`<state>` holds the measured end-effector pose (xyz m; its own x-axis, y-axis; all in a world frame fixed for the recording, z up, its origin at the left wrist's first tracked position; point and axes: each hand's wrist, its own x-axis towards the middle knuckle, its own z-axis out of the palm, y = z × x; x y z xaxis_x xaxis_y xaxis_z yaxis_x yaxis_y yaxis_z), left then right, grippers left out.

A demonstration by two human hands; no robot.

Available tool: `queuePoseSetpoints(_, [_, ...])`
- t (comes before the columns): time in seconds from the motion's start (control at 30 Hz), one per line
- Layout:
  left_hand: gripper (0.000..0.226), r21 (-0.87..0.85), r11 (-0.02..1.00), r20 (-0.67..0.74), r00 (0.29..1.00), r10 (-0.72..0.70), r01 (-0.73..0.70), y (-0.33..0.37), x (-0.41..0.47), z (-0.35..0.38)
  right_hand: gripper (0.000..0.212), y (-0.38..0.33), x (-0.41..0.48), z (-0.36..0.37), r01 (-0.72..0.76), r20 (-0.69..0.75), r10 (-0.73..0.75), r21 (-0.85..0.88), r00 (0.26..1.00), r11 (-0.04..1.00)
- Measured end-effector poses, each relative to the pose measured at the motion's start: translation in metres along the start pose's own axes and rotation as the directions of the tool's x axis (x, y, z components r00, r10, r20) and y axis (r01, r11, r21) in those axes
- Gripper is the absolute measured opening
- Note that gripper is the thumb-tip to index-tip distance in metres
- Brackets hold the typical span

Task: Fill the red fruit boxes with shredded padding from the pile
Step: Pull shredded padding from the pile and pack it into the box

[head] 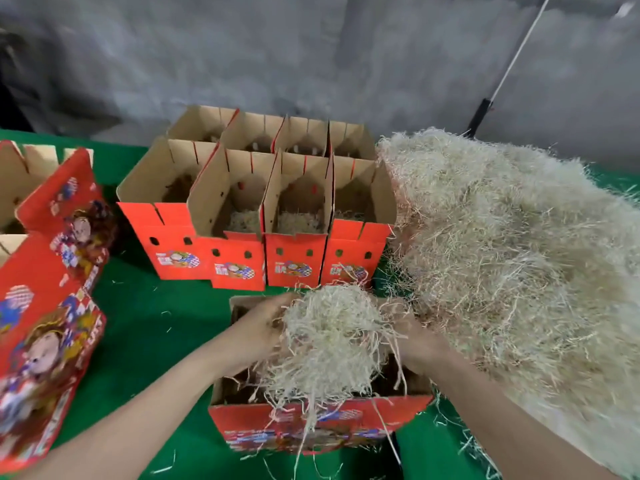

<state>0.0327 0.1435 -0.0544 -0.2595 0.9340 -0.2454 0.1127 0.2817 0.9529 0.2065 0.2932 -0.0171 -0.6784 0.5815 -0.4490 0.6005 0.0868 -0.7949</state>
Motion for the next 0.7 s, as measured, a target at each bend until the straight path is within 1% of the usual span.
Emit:
queuePoseSetpoints(0.03, [0.049,-0.035,0.999,-0.055,0.998,-0.018,0.016,-0.003,-0.002,-0.007,0.026,0.004,0.003,0.001,0.028,-0.003,-0.028,0.014,1.0,1.0])
queuePoseSetpoints(0.07, [0.05,-0.083,0.995,-0.105,0.993,-0.058,0.049,-0.005,-0.005,-0.013,0.024,0.009,0.003,-0.001,0.035,0.008,-0.037,0.117,0.999,0.993])
queuePoseSetpoints(0.1, [0.049,-0.142,0.988,-0.132,0.988,-0.079,0.06,-0.007,-0.008,-0.018,0.021,0.012,0.003,-0.003,0.047,0.018,-0.05,0.169,0.999,0.984])
queuePoseSetpoints(0.13, [0.047,-0.171,0.984,-0.119,0.99,-0.076,0.055,-0.011,-0.008,-0.022,0.017,0.014,0.004,-0.004,0.063,0.002,-0.065,0.169,0.998,0.984])
queuePoseSetpoints(0.17, [0.047,-0.173,0.984,-0.109,0.992,-0.071,0.051,-0.014,-0.007,-0.025,0.017,0.018,0.007,-0.005,0.077,-0.012,-0.076,0.159,0.997,0.984])
queuePoseSetpoints(0.2, [0.05,-0.165,0.985,-0.106,0.992,-0.073,0.055,-0.016,-0.006,-0.028,0.022,0.021,0.006,-0.006,0.091,-0.023,-0.089,0.138,0.996,0.986])
queuePoseSetpoints(0.23, [0.054,-0.156,0.985,-0.105,0.991,-0.087,0.07,-0.017,-0.005,-0.029,0.028,0.02,0.004,-0.006,0.137,-0.012,-0.137,0.117,0.991,0.984])
queuePoseSetpoints(0.3, [0.054,-0.071,0.991,-0.095,0.988,-0.12,0.114,-0.017,-0.004,-0.027,0.036,0.02,0.002,-0.007,0.265,0.111,-0.282,0.15,0.953,0.953])
queuePoseSetpoints(0.37, [0.058,0.066,0.983,-0.072,0.983,-0.169,0.174,-0.016,-0.003,-0.019,0.052,0.011,-0.005,-0.001,0.302,0.222,-0.344,0.201,0.912,0.932])
queuePoseSetpoints(0.4, [0.061,0.092,0.972,-0.056,0.976,-0.21,0.214,-0.014,-0.003,-0.013,0.057,0.008,-0.005,0.005,0.337,0.261,-0.367,0.153,0.893,0.929])
queuePoseSetpoints(0.43, [0.059,0.092,0.965,-0.036,0.969,-0.243,0.245,-0.013,-0.003,-0.007,0.056,0.006,-0.002,0.013,0.372,0.276,-0.375,0.067,0.885,0.926])
queuePoseSetpoints(0.47, [0.048,0.086,0.962,-0.03,0.966,-0.256,0.258,-0.011,-0.002,-0.002,0.05,0.009,0.002,0.021,0.392,0.266,-0.373,-0.019,0.889,0.92])
queuePoseSetpoints(0.5, [0.03,0.072,0.964,-0.033,0.966,-0.256,0.258,-0.008,-0.001,0.001,0.044,0.014,0.007,0.026,0.368,0.247,-0.345,-0.055,0.906,0.928])
queuePoseSetpoints(0.53, [0.015,0.036,0.965,-0.049,0.965,-0.257,0.259,-0.005,-0.002,0.0,0.042,0.018,0.009,0.027,0.335,0.22,-0.318,-0.043,0.922,0.941])
queuePoseSetpoints(0.57, [0.012,-0.024,0.966,-0.08,0.963,-0.259,0.258,-0.003,-0.002,-0.004,0.042,0.022,0.011,0.024,0.299,0.195,-0.289,-0.02,0.937,0.954])
queuePoseSetpoints(0.6, [0.021,-0.086,0.961,-0.111,0.956,-0.271,0.263,-0.003,-0.003,-0.011,0.043,0.023,0.01,0.019,0.253,0.168,-0.25,0.006,0.954,0.967])
queuePoseSetpoints(0.63, [0.032,-0.14,0.947,-0.145,0.94,-0.309,0.29,-0.005,-0.003,-0.016,0.049,0.026,0.01,0.013,0.21,0.126,-0.208,-0.002,0.97,0.978])
queuePoseSetpoints(0.67, [0.035,-0.173,0.935,-0.171,0.925,-0.338,0.31,-0.006,-0.005,-0.019,0.054,0.03,0.011,0.006,0.168,0.097,-0.168,0.009,0.981,0.986])
queuePoseSetpoints(0.7, [0.03,-0.202,0.929,-0.195,0.917,-0.347,0.308,-0.007,-0.007,-0.022,0.056,0.033,0.011,0.001,0.135,0.062,-0.137,0.032,0.989,0.99])
